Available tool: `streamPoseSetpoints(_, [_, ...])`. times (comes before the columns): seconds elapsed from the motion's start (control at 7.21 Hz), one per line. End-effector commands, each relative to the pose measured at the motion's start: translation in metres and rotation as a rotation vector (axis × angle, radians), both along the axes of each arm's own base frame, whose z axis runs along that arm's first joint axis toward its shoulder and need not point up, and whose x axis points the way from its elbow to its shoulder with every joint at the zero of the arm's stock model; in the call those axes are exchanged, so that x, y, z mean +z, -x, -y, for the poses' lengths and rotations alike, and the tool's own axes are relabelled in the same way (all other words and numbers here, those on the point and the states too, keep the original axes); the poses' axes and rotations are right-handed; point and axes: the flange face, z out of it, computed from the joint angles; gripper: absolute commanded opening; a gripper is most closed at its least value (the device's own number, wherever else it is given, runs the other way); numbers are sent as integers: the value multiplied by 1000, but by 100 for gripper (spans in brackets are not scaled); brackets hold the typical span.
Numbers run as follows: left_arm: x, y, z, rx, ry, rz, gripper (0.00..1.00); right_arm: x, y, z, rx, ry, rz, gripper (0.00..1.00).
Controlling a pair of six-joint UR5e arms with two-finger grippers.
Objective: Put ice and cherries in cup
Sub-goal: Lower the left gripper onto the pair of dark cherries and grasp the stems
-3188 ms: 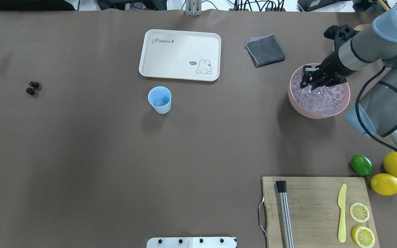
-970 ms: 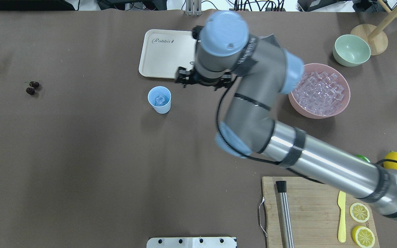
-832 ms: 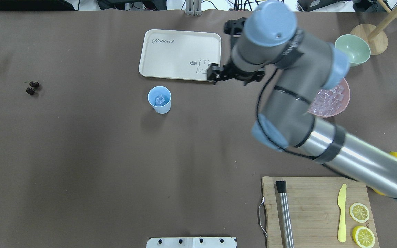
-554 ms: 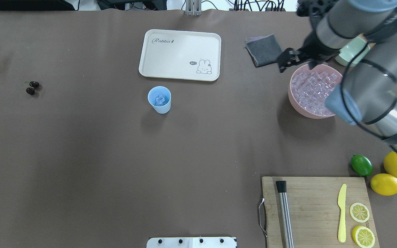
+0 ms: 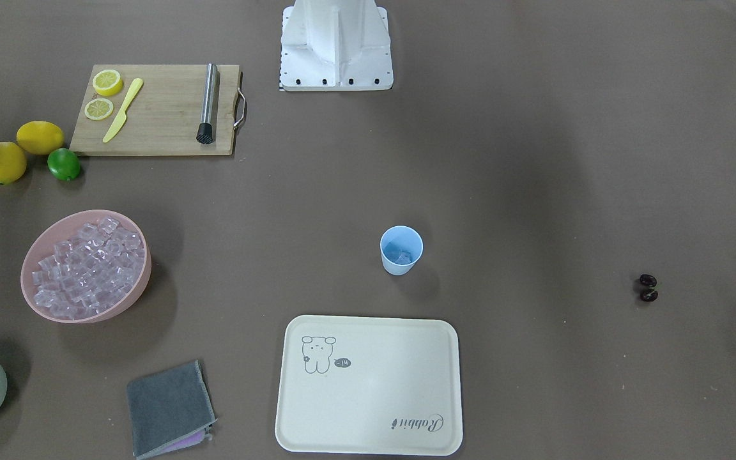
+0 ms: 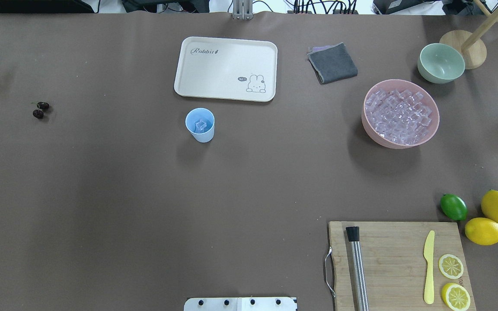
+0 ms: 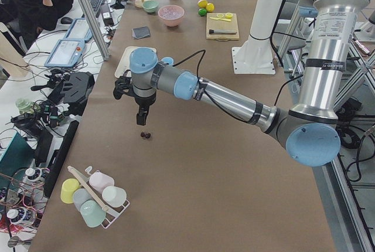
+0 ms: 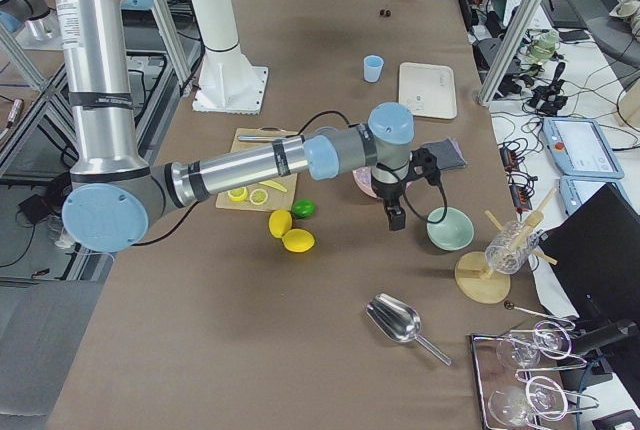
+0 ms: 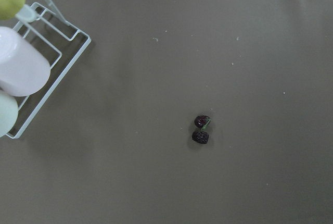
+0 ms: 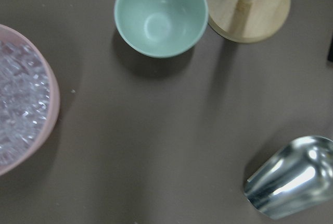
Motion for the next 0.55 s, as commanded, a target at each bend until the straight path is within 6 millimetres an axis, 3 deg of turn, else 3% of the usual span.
streamPoseSetpoints(0.0, [16,-56,4,52,-15,112,98,49,-36,-45,22,66,8,99])
streamPoseSetpoints(0.14, [70,-59,-1,68,26,115,98,64,-39,-55,25,95,11,99])
streamPoseSetpoints(0.28, [83,-61,-2,64,-71,78,98,61,-45,-60,39,82,19,99])
streamPoseSetpoints(0.42, [117,-63,-3,77,-79,60,98,63,-51,-70,52,88,29,99])
